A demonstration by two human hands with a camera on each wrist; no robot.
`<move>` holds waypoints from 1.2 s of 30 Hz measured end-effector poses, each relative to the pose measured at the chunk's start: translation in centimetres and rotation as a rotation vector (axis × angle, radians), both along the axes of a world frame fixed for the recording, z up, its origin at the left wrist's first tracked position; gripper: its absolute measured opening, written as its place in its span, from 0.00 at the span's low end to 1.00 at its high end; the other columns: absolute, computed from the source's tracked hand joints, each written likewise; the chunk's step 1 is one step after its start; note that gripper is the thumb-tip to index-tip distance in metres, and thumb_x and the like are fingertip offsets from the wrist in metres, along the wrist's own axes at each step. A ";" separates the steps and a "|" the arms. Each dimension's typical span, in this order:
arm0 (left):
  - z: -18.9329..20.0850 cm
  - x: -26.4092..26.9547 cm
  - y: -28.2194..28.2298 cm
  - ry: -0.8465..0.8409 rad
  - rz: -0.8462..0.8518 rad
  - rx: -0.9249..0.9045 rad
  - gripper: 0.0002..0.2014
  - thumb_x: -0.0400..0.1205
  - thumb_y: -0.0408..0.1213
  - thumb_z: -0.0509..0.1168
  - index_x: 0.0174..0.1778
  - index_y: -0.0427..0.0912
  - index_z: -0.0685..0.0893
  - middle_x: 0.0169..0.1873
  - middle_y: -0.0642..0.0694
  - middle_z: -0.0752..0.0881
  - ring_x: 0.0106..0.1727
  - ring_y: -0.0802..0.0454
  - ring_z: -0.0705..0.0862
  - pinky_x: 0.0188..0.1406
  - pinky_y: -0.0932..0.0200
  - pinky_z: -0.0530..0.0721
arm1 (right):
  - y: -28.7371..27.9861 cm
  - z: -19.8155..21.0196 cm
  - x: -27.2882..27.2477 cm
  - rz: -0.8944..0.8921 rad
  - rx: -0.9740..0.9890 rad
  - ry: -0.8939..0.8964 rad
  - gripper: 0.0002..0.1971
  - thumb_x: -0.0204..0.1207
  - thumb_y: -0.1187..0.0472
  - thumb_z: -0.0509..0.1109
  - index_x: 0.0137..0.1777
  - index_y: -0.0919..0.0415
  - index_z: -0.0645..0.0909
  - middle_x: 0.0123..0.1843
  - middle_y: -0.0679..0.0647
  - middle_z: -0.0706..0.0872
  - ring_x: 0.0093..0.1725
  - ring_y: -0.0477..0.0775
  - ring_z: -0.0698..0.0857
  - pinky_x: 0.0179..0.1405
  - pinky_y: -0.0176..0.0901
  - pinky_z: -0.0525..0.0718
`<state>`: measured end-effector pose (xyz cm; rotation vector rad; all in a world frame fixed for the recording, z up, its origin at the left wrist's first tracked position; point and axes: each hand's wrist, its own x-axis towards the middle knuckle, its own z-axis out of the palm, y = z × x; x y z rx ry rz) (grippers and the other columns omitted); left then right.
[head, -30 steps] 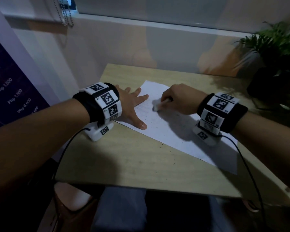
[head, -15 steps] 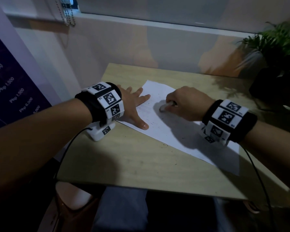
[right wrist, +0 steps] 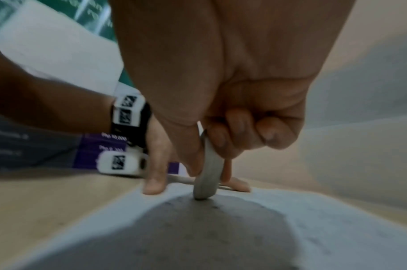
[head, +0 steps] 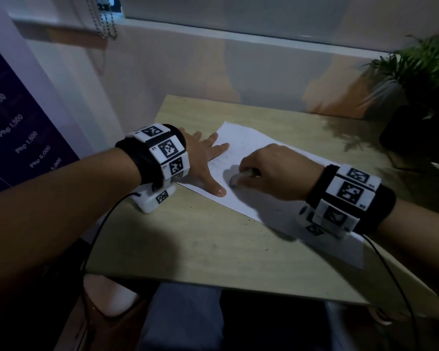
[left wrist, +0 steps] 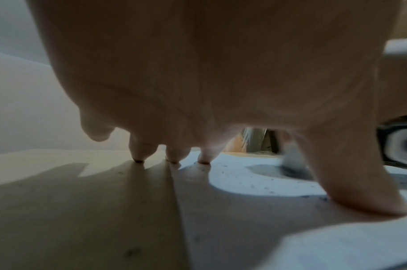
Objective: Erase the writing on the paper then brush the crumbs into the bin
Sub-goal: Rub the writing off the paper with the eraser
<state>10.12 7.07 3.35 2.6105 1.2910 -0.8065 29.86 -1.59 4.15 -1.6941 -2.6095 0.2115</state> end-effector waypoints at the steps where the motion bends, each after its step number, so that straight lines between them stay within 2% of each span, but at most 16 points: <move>1: 0.0 0.1 0.0 -0.001 0.002 -0.002 0.64 0.63 0.87 0.57 0.87 0.63 0.30 0.88 0.52 0.30 0.90 0.40 0.38 0.86 0.29 0.40 | -0.1 0.2 0.0 0.014 -0.053 0.046 0.22 0.81 0.36 0.65 0.41 0.55 0.83 0.36 0.49 0.85 0.36 0.52 0.81 0.38 0.50 0.79; 4: 0.1 0.1 -0.1 0.000 -0.003 -0.004 0.67 0.58 0.89 0.53 0.87 0.63 0.30 0.88 0.53 0.30 0.90 0.40 0.39 0.86 0.29 0.40 | 2.0 0.4 1.3 -0.045 -0.088 0.016 0.25 0.78 0.33 0.66 0.48 0.56 0.88 0.42 0.52 0.89 0.41 0.55 0.83 0.42 0.49 0.80; 6: 0.1 0.0 -0.2 -0.007 -0.003 -0.007 0.67 0.58 0.89 0.54 0.87 0.63 0.31 0.88 0.53 0.31 0.90 0.40 0.39 0.86 0.28 0.40 | 4.0 0.7 2.5 -0.183 -0.070 -0.010 0.28 0.77 0.31 0.67 0.43 0.59 0.86 0.40 0.56 0.87 0.42 0.60 0.84 0.42 0.51 0.80; 8: 0.1 0.0 -0.2 -0.014 0.000 -0.008 0.65 0.61 0.88 0.55 0.87 0.63 0.31 0.88 0.53 0.31 0.90 0.40 0.39 0.86 0.28 0.40 | 5.2 0.7 2.8 -0.272 -0.031 -0.025 0.27 0.76 0.32 0.68 0.35 0.57 0.83 0.37 0.56 0.85 0.42 0.62 0.84 0.39 0.51 0.79; 10: 0.1 0.0 -0.2 -0.011 -0.002 -0.008 0.65 0.61 0.88 0.55 0.87 0.63 0.31 0.88 0.53 0.30 0.90 0.40 0.39 0.86 0.28 0.41 | 5.0 0.6 1.9 -0.267 -0.017 -0.050 0.24 0.78 0.37 0.69 0.32 0.57 0.79 0.35 0.54 0.82 0.40 0.62 0.83 0.35 0.49 0.77; 14: 0.0 -0.1 0.2 0.001 -0.002 -0.020 0.66 0.60 0.89 0.54 0.86 0.63 0.29 0.88 0.53 0.29 0.90 0.40 0.38 0.86 0.28 0.40 | 4.1 0.4 0.2 -0.178 -0.089 -0.024 0.23 0.77 0.35 0.71 0.40 0.57 0.86 0.37 0.54 0.86 0.40 0.57 0.84 0.40 0.50 0.82; 16: 0.2 0.0 0.2 0.004 -0.005 -0.025 0.68 0.57 0.90 0.52 0.87 0.63 0.29 0.88 0.53 0.29 0.90 0.40 0.38 0.86 0.28 0.40 | 5.3 0.8 1.0 -0.226 -0.102 -0.037 0.24 0.75 0.33 0.71 0.39 0.56 0.87 0.38 0.53 0.87 0.40 0.57 0.84 0.41 0.49 0.82; 18: 0.2 0.0 0.0 0.002 -0.007 -0.024 0.70 0.53 0.90 0.50 0.87 0.63 0.30 0.88 0.53 0.30 0.90 0.40 0.38 0.86 0.28 0.40 | 6.5 1.4 2.1 -0.311 -0.089 -0.053 0.26 0.76 0.35 0.72 0.34 0.59 0.84 0.36 0.56 0.86 0.40 0.60 0.84 0.37 0.48 0.79; 20: 0.2 0.0 -0.1 -0.001 -0.008 -0.015 0.69 0.53 0.90 0.50 0.87 0.62 0.30 0.88 0.52 0.30 0.90 0.40 0.39 0.86 0.27 0.40 | 6.6 1.5 2.2 -0.342 -0.046 -0.069 0.27 0.78 0.38 0.71 0.33 0.62 0.82 0.34 0.58 0.84 0.38 0.63 0.83 0.33 0.47 0.76; 23: -0.1 -0.1 0.1 -0.008 -0.013 0.001 0.66 0.60 0.90 0.53 0.87 0.62 0.30 0.88 0.52 0.30 0.90 0.39 0.39 0.86 0.28 0.40 | 4.8 0.7 0.4 -0.263 0.059 -0.168 0.23 0.82 0.43 0.68 0.38 0.63 0.80 0.36 0.59 0.80 0.39 0.63 0.82 0.33 0.45 0.73; 26: -0.1 -0.1 0.3 -0.004 -0.008 -0.009 0.65 0.61 0.90 0.54 0.86 0.63 0.29 0.88 0.52 0.29 0.90 0.40 0.38 0.86 0.29 0.39 | 3.7 0.3 -0.4 -0.156 -0.011 -0.080 0.23 0.81 0.40 0.67 0.37 0.60 0.80 0.35 0.55 0.81 0.37 0.60 0.81 0.34 0.49 0.76; 29: 0.1 0.0 0.1 0.004 -0.010 -0.003 0.65 0.62 0.88 0.54 0.87 0.62 0.30 0.88 0.52 0.30 0.90 0.40 0.38 0.86 0.29 0.40 | 5.0 1.0 1.2 -0.220 -0.092 -0.019 0.25 0.77 0.33 0.68 0.32 0.55 0.80 0.32 0.53 0.81 0.36 0.58 0.80 0.35 0.49 0.76; 32: 0.2 -0.1 -0.1 -0.001 -0.012 -0.004 0.65 0.62 0.89 0.55 0.87 0.63 0.30 0.88 0.53 0.30 0.90 0.40 0.39 0.86 0.29 0.41 | 5.5 1.1 1.4 -0.312 -0.008 -0.076 0.26 0.80 0.39 0.68 0.27 0.56 0.72 0.30 0.54 0.76 0.34 0.62 0.78 0.32 0.46 0.73; 34: 0.1 -0.2 0.1 -0.001 -0.010 -0.005 0.65 0.62 0.89 0.54 0.86 0.63 0.29 0.88 0.53 0.30 0.90 0.40 0.39 0.86 0.29 0.41 | 4.6 0.8 0.3 -0.258 0.050 -0.139 0.25 0.82 0.43 0.66 0.29 0.58 0.70 0.31 0.55 0.75 0.34 0.61 0.77 0.29 0.44 0.70; 36: 0.0 -0.1 0.1 0.002 -0.013 0.007 0.64 0.64 0.89 0.54 0.86 0.63 0.29 0.88 0.53 0.30 0.90 0.40 0.39 0.86 0.30 0.41 | 3.3 0.5 -0.9 -0.147 0.032 -0.123 0.23 0.82 0.42 0.66 0.31 0.57 0.73 0.30 0.53 0.77 0.33 0.56 0.77 0.29 0.44 0.67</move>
